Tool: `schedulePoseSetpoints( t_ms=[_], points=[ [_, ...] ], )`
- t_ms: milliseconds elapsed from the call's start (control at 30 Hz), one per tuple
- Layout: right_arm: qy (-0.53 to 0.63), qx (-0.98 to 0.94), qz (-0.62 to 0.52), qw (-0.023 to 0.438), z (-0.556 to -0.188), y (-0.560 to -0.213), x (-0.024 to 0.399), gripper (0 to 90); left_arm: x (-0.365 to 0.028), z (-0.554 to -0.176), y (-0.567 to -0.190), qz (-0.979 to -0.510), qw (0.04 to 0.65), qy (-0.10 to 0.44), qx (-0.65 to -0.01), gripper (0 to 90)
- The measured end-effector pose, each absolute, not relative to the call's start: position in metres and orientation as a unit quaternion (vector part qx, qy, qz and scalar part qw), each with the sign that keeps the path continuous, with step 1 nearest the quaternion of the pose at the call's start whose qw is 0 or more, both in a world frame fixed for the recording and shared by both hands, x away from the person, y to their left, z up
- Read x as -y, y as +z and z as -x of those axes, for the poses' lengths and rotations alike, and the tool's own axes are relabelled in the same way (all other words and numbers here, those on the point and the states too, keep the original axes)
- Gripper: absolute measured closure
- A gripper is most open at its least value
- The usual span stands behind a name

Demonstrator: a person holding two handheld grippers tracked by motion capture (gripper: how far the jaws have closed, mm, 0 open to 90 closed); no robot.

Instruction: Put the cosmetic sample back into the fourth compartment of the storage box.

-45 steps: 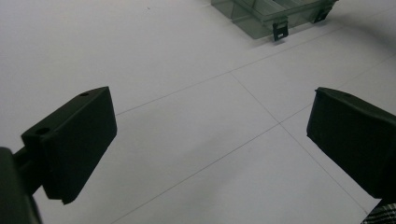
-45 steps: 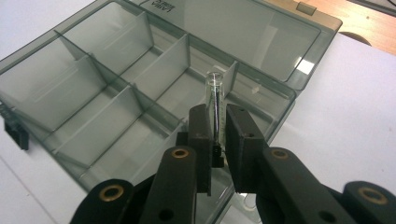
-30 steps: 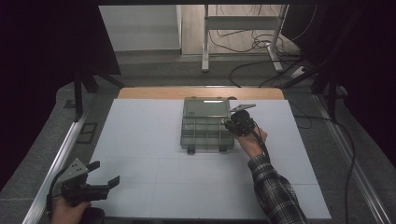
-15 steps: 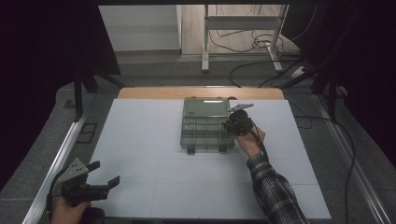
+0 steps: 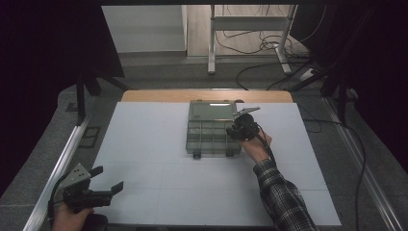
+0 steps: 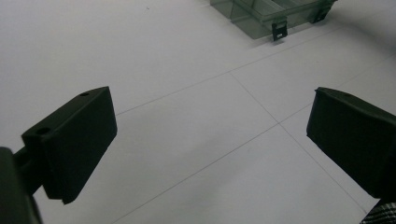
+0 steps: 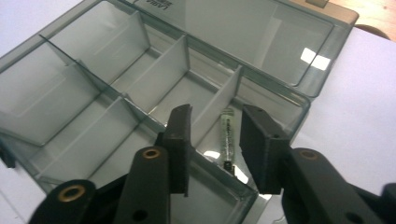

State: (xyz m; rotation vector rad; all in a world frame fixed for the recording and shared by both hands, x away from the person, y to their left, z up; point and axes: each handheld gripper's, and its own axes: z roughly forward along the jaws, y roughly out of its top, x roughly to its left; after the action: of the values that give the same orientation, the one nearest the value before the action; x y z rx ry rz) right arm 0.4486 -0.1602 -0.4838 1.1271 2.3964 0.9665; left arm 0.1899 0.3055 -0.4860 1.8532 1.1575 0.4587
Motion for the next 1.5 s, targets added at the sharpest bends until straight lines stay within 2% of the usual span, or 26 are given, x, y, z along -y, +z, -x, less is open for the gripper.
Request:
schedulePoseSetpoints(
  t_ms=[433,833,1500],
  points=[
    [0.333,-0.846,-0.389,0.147,-0.439,-0.480,0.154,52.8,-0.305,-0.190,-0.486,-0.746,0.439,0.185,-0.465,1.9],
    [0.334,-0.848,-0.383,0.153,-0.429,-0.474,0.150,41.1,-0.305,-0.190,-0.486,-0.747,0.439,0.184,-0.464,1.9],
    [0.362,-0.845,-0.383,0.091,-0.410,-0.461,0.161,20.3,-0.305,-0.190,-0.486,-0.748,0.437,0.185,-0.464,1.8]
  ],
)
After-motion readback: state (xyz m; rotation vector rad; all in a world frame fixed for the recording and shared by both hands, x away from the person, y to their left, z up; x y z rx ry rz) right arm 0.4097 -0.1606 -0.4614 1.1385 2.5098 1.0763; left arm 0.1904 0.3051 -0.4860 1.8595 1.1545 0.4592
